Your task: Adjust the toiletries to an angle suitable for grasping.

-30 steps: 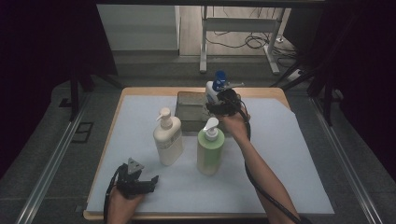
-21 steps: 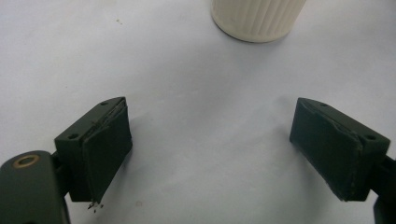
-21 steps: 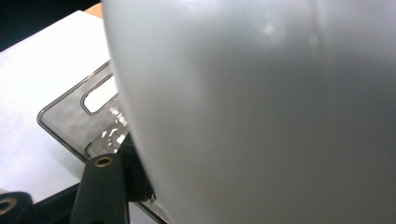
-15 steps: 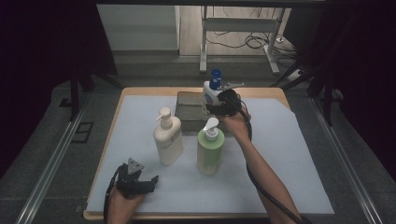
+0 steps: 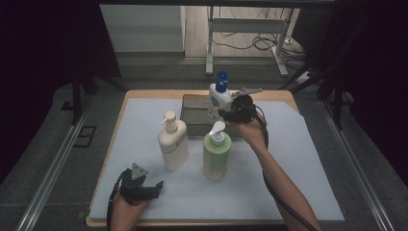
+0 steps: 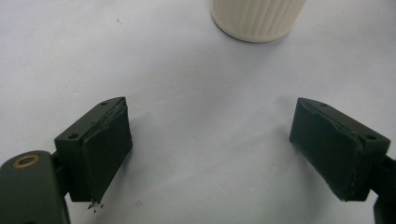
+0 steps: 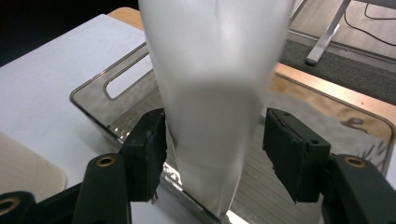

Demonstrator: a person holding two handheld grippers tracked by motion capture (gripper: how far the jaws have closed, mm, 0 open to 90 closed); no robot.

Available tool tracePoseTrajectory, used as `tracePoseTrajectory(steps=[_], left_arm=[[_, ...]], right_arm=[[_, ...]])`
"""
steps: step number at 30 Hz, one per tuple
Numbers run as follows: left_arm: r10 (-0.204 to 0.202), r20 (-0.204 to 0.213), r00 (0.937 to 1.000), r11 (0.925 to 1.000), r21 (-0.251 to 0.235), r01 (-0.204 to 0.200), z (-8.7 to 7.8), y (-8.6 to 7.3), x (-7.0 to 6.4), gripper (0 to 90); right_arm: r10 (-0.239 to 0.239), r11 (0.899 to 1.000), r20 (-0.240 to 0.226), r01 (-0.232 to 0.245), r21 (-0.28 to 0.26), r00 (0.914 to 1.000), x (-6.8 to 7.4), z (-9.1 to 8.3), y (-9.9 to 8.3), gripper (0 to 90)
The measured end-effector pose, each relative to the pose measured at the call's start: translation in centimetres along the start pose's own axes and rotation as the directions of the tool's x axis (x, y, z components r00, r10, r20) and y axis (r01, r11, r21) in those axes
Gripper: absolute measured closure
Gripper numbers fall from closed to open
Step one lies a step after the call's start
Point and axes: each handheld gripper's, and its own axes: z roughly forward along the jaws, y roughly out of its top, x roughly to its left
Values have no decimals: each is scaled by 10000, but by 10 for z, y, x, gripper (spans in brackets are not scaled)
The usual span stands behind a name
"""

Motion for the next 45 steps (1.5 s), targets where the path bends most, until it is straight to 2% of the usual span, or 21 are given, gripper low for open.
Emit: tracePoseTrajectory(steps=[7,13,16,21,27,33,39,45], left_arm=[[3,-9,10000,10000,5,-3,0,0,0,123],[-11,-12,10000,10000,4,11,0,0,0,123],[-4,-9,10000,10000,5,4,0,0,0,124],[-18,-9,10000,10000,1,18,0,0,0,123],[-18,-10,10000,10000,1,18,0,0,0,123],[6,-19,10000,10000,19,-6,0,0,0,123],[-18,-9,10000,10000,-3,18,0,0,0,123],[-11,-16,10000,10000,8,11,0,0,0,124]], right_arm=[[-15,10000,-214,16,86,9998,-6,-12,-12,467],[-40,9999,-12,40,155,10000,-14,-18,-24,557],[175,9997,131,-178,193,9998,-21,-19,-28,613],[342,9990,378,-353,280,9987,-28,-12,-29,724],[203,9983,757,-243,522,9969,-27,6,-27,873],[558,9957,680,-606,706,9961,-32,21,-25,890],[656,9937,488,-697,883,9967,-31,32,-24,870],[830,9915,603,-885,952,9947,-29,40,-25,882]])
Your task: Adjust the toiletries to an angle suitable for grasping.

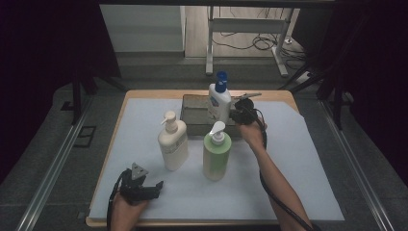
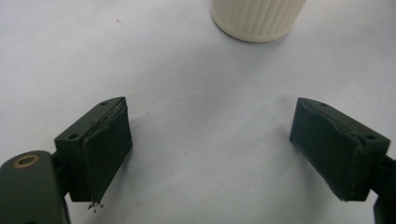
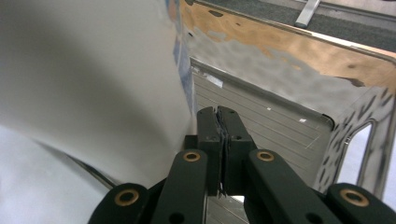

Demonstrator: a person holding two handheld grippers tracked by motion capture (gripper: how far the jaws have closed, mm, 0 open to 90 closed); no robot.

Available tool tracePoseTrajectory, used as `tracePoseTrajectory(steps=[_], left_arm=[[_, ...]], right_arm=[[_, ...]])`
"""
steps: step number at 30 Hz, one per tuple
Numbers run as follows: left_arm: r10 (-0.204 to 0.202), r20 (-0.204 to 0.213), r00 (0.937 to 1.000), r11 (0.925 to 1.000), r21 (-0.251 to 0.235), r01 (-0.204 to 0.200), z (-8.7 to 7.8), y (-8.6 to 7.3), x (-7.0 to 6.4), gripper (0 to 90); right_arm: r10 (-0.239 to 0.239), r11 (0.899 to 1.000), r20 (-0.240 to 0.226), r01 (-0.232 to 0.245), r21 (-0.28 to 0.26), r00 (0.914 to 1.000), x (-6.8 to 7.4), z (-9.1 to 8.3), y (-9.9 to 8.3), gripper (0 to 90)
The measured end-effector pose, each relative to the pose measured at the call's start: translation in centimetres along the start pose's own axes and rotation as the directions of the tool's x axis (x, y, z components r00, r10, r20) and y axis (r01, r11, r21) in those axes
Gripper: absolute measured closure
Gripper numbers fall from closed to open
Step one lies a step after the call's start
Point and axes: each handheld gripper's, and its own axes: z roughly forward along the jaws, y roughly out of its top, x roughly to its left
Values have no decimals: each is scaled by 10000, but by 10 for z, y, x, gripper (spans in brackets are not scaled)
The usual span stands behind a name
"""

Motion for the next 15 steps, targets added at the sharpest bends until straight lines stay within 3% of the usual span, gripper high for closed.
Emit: tracePoseTrajectory(steps=[15], left_arm=[[1,1,10000,10000,1,-1,0,0,0,123]], right_arm=[[-98,9996,-49,99,250,9999,6,10,-1,874]])
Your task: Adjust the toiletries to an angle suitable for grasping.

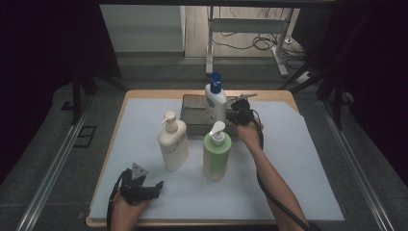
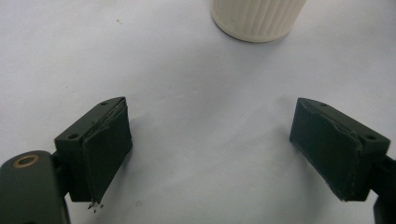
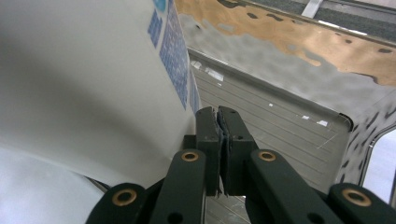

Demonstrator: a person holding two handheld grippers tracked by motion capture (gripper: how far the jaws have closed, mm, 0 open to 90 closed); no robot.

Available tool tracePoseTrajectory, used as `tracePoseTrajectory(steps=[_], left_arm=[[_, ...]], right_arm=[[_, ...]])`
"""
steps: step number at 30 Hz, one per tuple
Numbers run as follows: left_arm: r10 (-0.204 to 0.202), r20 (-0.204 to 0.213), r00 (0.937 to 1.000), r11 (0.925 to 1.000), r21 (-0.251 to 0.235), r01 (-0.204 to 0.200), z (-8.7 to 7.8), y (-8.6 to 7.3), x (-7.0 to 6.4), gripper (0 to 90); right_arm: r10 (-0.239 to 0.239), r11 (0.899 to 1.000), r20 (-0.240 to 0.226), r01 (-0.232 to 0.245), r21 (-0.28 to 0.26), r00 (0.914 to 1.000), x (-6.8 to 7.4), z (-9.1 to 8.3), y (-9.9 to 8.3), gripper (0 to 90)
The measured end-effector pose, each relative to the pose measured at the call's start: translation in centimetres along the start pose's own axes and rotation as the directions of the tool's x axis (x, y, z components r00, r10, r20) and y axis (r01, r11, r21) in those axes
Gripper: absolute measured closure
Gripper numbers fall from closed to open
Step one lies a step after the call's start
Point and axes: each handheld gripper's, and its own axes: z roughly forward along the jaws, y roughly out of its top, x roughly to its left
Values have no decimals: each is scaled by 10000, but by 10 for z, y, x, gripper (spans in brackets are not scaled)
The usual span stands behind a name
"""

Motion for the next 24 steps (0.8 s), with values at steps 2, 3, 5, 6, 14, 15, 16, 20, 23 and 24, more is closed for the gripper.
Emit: tracePoseTrajectory(steps=[2,3,5,6,14,15,16,20,23,24], left_arm=[[4,1,10000,10000,1,-4,0,0,0,123],[4,-3,10000,10000,2,-4,0,0,0,123],[5,-2,10000,10000,3,-5,0,0,0,123],[0,-1,10000,10000,0,0,0,0,0,123],[16,2,10000,10000,7,-16,0,0,0,123],[9,-3,10000,10000,10,-9,0,0,0,124],[7,2,10000,10000,-2,-7,0,0,0,123],[18,2,10000,10000,5,-18,0,0,0,123],[9,-2,10000,10000,11,-9,0,0,0,123],[11,-2,10000,10000,12,-11,0,0,0,123]], right_arm=[[-4,10000,-15,4,14,10000,1,1,0,876],[-22,10000,-18,22,57,10000,2,1,0,875],[-22,10000,-62,22,91,10000,3,2,0,874],[-60,9999,-56,60,95,10000,4,3,0,873],[-143,9998,-138,145,170,9998,10,8,2,865],[-188,9997,-137,190,176,9997,10,9,2,866],[-200,9996,-150,203,198,9997,11,9,3,866],[-281,9993,-235,287,255,9993,14,11,4,876],[-334,9990,-273,342,296,9991,16,13,6,883],[-338,9989,-294,347,315,9990,17,14,6,884]])
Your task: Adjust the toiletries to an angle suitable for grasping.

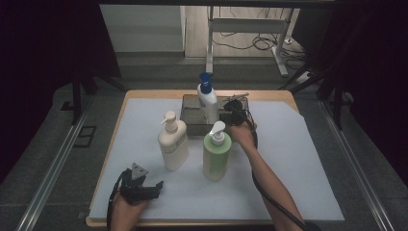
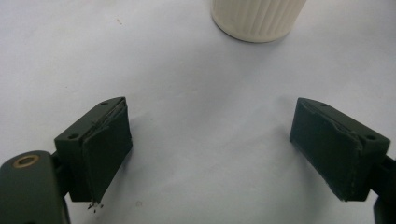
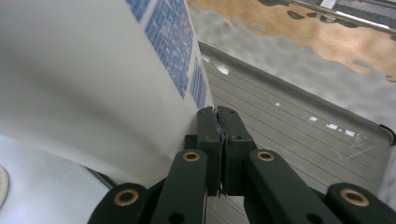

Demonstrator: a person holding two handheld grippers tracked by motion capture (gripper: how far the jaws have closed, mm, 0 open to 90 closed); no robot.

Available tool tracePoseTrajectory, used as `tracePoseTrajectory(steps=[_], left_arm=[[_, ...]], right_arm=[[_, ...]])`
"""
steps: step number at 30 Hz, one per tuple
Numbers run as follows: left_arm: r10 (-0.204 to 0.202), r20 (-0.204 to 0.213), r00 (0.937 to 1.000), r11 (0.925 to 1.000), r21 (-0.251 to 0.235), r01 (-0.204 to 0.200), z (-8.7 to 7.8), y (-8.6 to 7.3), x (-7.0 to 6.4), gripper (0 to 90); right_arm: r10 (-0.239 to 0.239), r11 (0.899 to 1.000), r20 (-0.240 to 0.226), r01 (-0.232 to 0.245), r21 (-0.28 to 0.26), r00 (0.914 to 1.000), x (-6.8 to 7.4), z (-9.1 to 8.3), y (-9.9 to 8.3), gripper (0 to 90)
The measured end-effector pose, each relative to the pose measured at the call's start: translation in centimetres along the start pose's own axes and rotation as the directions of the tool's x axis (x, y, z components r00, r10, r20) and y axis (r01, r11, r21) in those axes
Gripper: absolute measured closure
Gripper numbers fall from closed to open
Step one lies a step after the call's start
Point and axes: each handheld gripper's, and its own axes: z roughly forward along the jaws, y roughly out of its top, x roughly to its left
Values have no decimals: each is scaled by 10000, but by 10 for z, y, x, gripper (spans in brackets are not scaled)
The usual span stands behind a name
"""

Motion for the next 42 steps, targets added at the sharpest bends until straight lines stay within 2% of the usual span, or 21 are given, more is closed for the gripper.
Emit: tracePoseTrajectory(steps=[16,42], left_arm=[[12,11,10000,10000,4,-12,0,0,0,123],[2,8,10000,10000,13,-2,0,0,0,123]], right_arm=[[-112,9992,19,112,380,9999,5,8,5,890],[-659,9953,-54,661,708,9978,16,17,13,878]])
